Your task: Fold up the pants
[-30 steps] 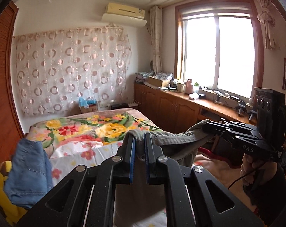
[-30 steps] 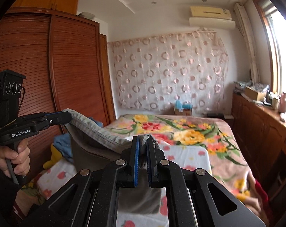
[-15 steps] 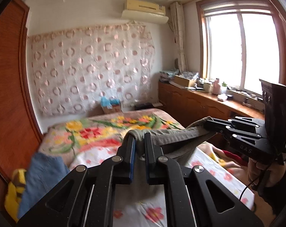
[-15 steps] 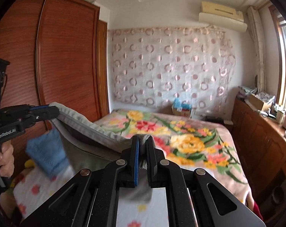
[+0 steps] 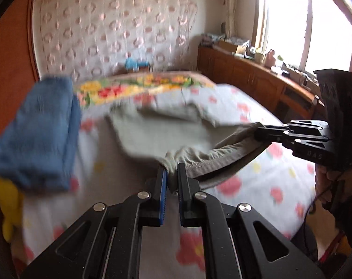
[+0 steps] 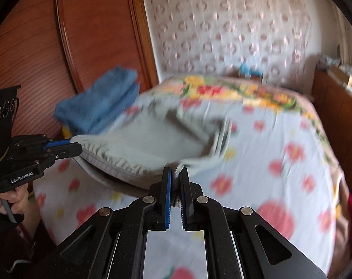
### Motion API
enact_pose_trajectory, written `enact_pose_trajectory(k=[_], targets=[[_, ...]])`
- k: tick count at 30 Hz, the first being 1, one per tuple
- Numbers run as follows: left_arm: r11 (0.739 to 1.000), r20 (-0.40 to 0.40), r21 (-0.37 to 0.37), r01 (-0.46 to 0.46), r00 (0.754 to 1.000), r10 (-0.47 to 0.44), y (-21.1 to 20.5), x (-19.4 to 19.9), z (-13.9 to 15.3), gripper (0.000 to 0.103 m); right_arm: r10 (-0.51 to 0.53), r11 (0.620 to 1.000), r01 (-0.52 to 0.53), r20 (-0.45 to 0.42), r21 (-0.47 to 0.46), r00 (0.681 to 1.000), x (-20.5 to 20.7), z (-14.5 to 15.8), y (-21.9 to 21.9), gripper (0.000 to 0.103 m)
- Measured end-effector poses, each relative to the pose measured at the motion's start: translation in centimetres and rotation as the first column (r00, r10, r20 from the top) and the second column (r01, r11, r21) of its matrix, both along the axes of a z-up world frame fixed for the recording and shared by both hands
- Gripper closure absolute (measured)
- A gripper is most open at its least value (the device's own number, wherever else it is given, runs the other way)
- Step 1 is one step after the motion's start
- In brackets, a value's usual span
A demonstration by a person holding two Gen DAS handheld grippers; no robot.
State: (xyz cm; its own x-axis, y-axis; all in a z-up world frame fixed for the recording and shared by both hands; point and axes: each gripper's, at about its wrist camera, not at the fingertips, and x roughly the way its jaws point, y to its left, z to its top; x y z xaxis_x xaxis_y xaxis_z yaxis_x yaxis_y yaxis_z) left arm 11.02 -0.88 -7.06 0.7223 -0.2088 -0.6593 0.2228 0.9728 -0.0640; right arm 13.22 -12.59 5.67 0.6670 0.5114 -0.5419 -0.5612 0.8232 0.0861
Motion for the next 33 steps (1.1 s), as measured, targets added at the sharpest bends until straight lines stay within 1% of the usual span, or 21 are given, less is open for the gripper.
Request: enact_pose_trajectory(k=[1, 4, 5, 8, 10, 12, 16, 19, 22, 23, 24, 25, 26, 27, 33], targets=[[1.0, -0.019, -0.01, -0.004, 1.0, 0.003, 0.0, -0.8, -1.1, 0.094, 0.0, 1.0, 0.0, -0.014, -0.004, 1.0, -0.3, -0.5, 0.1, 0.097], [1.0, -0.036, -0.019, -0.014, 0.999, 0.013, -0.5, -2.0, -2.1, 0.094, -0.002, 1.0, 0.002, -0.036, -0.006, 0.999, -1.2, -1.4, 0.2, 0.097], [0.999, -0.04, -0.022, -0.023, 0.999, 0.022, -0.5, -2.4, -2.4, 0.094, 0.001, 1.0, -0.001, -0.042, -0.001, 0.999, -0.9, -1.2, 0.4, 0.097], [0.999, -0.043, -0.038, -0.032, 0.999, 0.031, -0.6, -3.1, -2.3, 0.094, 0.003, 1.0, -0.003, -0.043, 0.002, 0.999, -1.9, -1.4, 0.0, 0.097], [0.999, -0.045, -0.04, -0.032, 0.999, 0.03, -0.7, -3.4, -2.2, 0.094, 0.005, 1.0, -0.005, -0.045, 0.012, 0.999, -1.7, -1.9, -1.4, 0.097], [0.998, -0.051, -0.048, -0.037, 0.998, 0.035, -0.7, -3.4, -2.2, 0.093, 0.008, 1.0, -0.006, -0.055, 0.025, 0.998, -2.1, -1.8, -1.8, 0.097], [0.998, -0.06, -0.044, -0.035, 0.998, 0.032, -0.8, -3.5, -2.7, 0.093, 0.009, 1.0, -0.01, -0.051, -0.009, 0.999, -2.1, -3.1, -2.1, 0.097], [0.997, -0.077, -0.06, -0.044, 0.996, 0.039, -0.5, -3.2, -3.3, 0.09, 0.004, 1.0, -0.004, -0.068, -0.008, 0.998, -1.5, -3.7, -2.2, 0.097], [0.997, -0.097, -0.055, -0.052, 0.994, 0.047, -0.5, -2.9, -3.7, 0.082, -0.003, 1.0, 0.002, -0.077, -0.019, 0.997, -1.2, -4.4, -1.9, 0.097], [0.997, -0.098, -0.054, -0.056, 0.994, 0.05, -0.4, -2.8, -3.7, 0.078, -0.005, 1.0, 0.003, -0.076, -0.025, 0.997, -1.1, -4.6, -1.8, 0.097], [0.997, -0.096, -0.056, -0.058, 0.994, 0.052, -0.3, -2.9, -3.7, 0.071, -0.007, 1.0, 0.005, -0.073, -0.031, 0.997, -1.1, -4.7, -1.7, 0.097], [0.996, -0.09, -0.062, -0.061, 0.994, 0.056, -0.2, -2.8, -3.6, 0.067, -0.008, 0.999, 0.006, -0.074, -0.033, 0.997, -1.1, -4.8, -1.7, 0.097], [0.995, -0.085, -0.069, -0.066, 0.995, 0.06, -0.1, -2.8, -3.6, 0.058, -0.008, 1.0, 0.005, -0.078, -0.03, 0.997, -1.0, -4.9, -1.7, 0.097], [0.995, -0.084, -0.074, -0.069, 0.995, 0.062, 0.0, -2.7, -3.5, 0.055, -0.009, 1.0, 0.007, -0.078, -0.03, 0.997, -0.9, -5.0, -1.7, 0.097], [0.994, -0.072, -0.068, -0.09, 0.994, 0.085, 0.2, -2.4, -3.8, 0.055, -0.01, 0.999, 0.007, -0.076, -0.032, 0.997, -0.8, -5.3, -1.6, 0.097]])
